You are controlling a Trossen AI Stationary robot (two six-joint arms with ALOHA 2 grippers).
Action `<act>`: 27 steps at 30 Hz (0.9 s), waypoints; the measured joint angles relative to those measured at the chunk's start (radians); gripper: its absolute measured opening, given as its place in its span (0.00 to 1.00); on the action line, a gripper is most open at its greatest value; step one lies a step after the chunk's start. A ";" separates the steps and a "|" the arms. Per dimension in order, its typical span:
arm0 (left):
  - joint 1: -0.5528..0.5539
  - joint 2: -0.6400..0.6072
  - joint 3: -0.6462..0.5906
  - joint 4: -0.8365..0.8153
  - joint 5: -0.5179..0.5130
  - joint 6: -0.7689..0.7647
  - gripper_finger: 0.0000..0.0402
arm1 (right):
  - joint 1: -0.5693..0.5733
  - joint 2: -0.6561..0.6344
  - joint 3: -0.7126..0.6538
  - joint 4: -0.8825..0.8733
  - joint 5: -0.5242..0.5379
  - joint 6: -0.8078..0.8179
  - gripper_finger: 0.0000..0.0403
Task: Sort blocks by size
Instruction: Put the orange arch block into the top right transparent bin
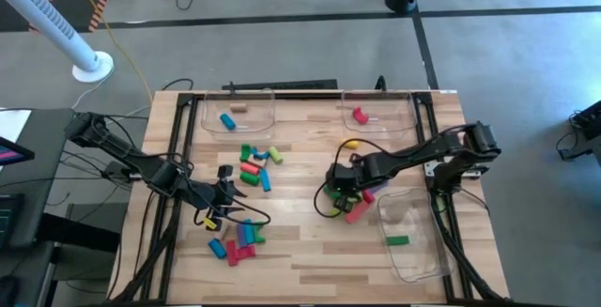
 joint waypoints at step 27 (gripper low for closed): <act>0.000 0.002 0.000 0.000 -0.001 -0.004 0.39 | -0.231 -0.284 0.001 -0.080 0.282 -0.098 0.17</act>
